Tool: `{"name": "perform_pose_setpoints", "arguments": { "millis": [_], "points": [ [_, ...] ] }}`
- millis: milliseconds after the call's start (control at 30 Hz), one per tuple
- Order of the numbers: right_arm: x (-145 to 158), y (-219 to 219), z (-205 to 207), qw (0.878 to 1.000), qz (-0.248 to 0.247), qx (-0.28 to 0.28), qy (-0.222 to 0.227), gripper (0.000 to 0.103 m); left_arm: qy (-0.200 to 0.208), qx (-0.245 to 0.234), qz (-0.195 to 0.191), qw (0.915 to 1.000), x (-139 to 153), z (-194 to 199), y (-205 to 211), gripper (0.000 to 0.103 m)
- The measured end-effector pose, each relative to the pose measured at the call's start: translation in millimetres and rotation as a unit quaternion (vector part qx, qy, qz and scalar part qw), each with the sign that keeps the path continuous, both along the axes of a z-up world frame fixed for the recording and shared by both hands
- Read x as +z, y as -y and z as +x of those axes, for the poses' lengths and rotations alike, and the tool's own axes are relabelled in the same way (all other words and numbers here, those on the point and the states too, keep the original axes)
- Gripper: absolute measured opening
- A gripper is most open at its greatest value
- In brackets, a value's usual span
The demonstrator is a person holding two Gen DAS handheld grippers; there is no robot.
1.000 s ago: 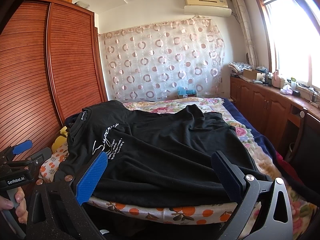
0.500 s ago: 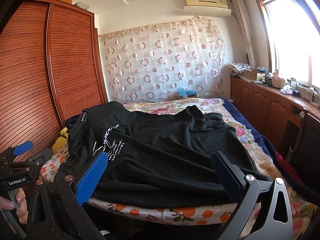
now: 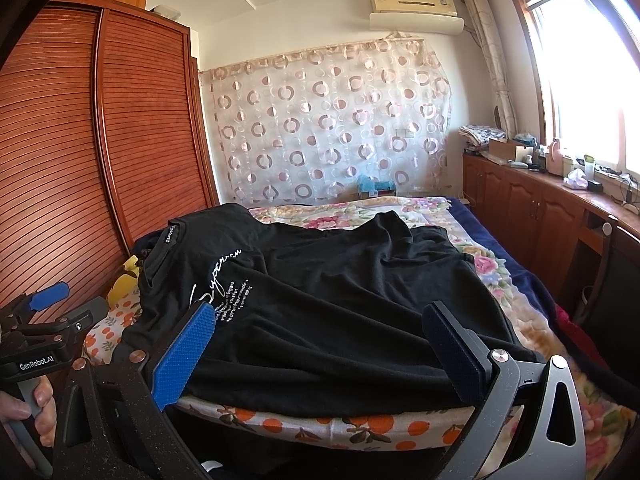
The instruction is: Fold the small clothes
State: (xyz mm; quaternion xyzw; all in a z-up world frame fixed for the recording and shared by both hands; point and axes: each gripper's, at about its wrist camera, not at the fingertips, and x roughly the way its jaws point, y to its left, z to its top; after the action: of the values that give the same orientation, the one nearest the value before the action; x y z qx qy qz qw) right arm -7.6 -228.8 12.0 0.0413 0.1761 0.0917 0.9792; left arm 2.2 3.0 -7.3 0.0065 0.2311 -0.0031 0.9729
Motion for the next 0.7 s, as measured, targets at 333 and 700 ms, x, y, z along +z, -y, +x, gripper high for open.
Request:
{"name": "perform_pose_setpoints", "arguments": {
  "millis": [333, 700],
  "points": [
    [0, 0, 1, 1.000, 0.002, 0.001, 0.000, 0.103, -0.001, -0.001, 0.000, 1.0000, 0, 0, 0, 0.103],
    [-7, -10, 15, 0.999, -0.005, 0.040, -0.016, 0.103, -0.041, 0.010, -0.007, 0.9991, -21, 12, -27, 0.103]
  ]
}}
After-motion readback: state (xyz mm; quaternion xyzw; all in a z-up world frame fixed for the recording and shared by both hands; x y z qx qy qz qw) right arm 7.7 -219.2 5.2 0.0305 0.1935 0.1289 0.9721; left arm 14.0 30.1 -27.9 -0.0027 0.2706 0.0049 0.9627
